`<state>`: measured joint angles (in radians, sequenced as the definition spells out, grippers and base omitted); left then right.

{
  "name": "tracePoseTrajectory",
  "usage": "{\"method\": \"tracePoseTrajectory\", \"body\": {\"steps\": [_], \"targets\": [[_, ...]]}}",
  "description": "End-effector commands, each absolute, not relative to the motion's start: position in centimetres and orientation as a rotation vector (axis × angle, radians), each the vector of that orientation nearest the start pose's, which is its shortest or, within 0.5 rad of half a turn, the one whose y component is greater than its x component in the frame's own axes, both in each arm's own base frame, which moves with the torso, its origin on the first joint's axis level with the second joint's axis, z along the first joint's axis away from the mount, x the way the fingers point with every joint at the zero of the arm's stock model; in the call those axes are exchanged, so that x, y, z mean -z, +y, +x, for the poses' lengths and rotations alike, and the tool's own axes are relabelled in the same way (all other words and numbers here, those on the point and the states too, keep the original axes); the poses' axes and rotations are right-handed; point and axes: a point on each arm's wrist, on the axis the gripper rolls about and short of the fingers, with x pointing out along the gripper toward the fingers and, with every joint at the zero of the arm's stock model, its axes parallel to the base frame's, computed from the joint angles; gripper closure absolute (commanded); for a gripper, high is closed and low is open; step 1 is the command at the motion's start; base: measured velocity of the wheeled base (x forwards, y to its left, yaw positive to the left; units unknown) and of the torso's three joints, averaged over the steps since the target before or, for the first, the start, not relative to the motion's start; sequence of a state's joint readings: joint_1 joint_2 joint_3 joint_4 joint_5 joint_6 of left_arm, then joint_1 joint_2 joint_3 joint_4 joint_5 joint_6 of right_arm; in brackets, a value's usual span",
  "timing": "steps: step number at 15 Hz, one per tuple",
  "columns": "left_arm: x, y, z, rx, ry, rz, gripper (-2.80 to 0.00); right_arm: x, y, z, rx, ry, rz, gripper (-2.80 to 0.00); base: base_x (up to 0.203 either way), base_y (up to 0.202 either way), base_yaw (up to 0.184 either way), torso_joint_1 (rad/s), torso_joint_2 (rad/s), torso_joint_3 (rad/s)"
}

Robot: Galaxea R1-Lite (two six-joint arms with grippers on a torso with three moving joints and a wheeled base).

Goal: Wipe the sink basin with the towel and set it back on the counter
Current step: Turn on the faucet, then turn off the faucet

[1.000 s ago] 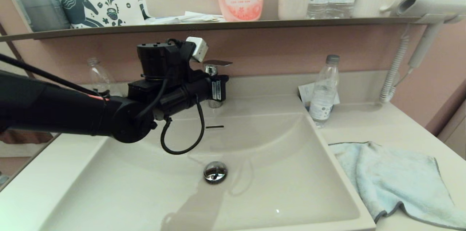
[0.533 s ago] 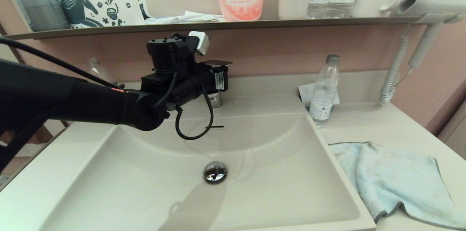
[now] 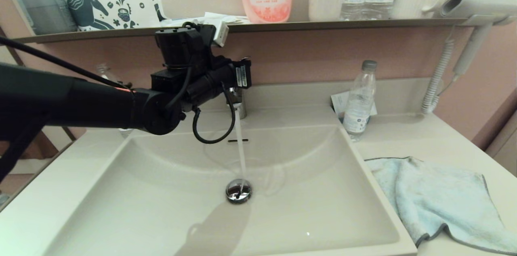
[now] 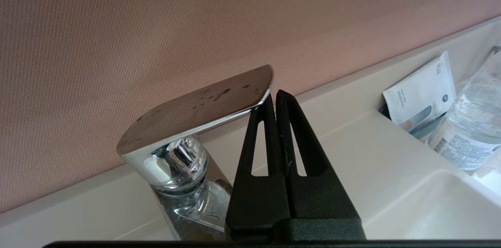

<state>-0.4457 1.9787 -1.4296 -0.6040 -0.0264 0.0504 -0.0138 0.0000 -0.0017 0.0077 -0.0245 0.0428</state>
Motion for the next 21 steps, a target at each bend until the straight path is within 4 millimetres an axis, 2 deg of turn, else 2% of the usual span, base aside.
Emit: {"method": "tracePoseTrajectory", "body": {"steps": [1,5,8,10,14,21], "targets": [[-25.9,-17.4,36.3,0.461,-0.077,0.036,0.00,-7.5,0.0,-2.3,0.038,0.005,0.043,0.00,0.000,0.000,0.000,0.000,0.00,0.000],[-23.2,-16.7,34.7,0.459,0.022,0.056,0.00,-7.5,0.0,-2.3,0.038,0.005,0.043,0.00,0.000,0.000,0.000,0.000,0.00,0.000],[-23.8,-14.9,32.9,0.439,0.017,0.055,0.00,-7.5,0.0,-2.3,0.038,0.005,0.043,0.00,0.000,0.000,0.000,0.000,0.00,0.000],[-24.9,-13.4,32.7,0.406,-0.009,0.050,0.00,-7.5,0.0,-2.3,0.038,0.005,0.043,0.00,0.000,0.000,0.000,0.000,0.00,0.000],[-26.1,-13.4,33.5,0.438,-0.060,0.050,0.00,-7.5,0.0,-2.3,0.038,0.005,0.043,0.00,0.000,0.000,0.000,0.000,0.00,0.000],[-27.5,-15.9,37.5,0.460,-0.126,0.039,0.00,-7.5,0.0,-2.3,0.038,0.005,0.043,0.00,0.000,0.000,0.000,0.000,0.00,0.000]]}}
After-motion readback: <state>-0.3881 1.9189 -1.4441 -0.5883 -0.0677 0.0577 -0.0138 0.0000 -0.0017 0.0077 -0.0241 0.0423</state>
